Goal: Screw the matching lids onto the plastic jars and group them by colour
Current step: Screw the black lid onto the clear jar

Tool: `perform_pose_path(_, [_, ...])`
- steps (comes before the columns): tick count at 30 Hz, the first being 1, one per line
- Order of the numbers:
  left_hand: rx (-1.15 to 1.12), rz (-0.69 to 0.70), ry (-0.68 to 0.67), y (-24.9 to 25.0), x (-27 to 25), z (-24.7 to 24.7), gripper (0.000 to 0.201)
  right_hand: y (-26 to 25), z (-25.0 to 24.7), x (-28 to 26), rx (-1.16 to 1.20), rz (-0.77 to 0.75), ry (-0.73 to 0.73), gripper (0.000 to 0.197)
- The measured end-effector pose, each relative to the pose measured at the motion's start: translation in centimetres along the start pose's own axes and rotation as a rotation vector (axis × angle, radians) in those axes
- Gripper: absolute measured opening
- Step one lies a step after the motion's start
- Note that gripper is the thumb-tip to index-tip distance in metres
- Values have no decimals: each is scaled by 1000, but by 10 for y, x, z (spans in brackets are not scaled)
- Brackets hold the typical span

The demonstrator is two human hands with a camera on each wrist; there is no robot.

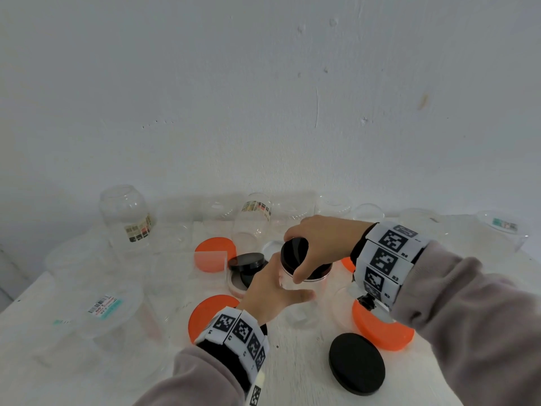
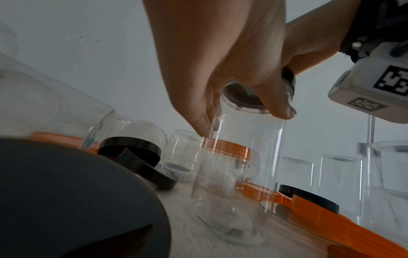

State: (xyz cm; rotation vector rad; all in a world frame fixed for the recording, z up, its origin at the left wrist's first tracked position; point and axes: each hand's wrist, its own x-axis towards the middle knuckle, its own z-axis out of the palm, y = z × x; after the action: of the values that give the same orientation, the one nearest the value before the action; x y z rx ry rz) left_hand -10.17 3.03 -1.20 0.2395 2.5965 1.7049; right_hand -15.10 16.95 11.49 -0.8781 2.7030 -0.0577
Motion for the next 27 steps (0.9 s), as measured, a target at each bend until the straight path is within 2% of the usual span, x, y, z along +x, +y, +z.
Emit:
perform_pose_path(7, [11,-14,-2,-2,2,-1,84,5,-4,0,6,-41,-59,78])
perform_pose_path(13, [-24,-14,-53,-1,3,-4,94,6,-10,-3,-16,-126,-154,79])
perform_pose_path(20, [-55,-6,-76,-1,4,-5,91,4,-16,-6,11,-209,-218,81])
perform_pose_path(27, [-88,-3,-101,0,2,-3,103,5,-17,-5,4,-171,-187,80])
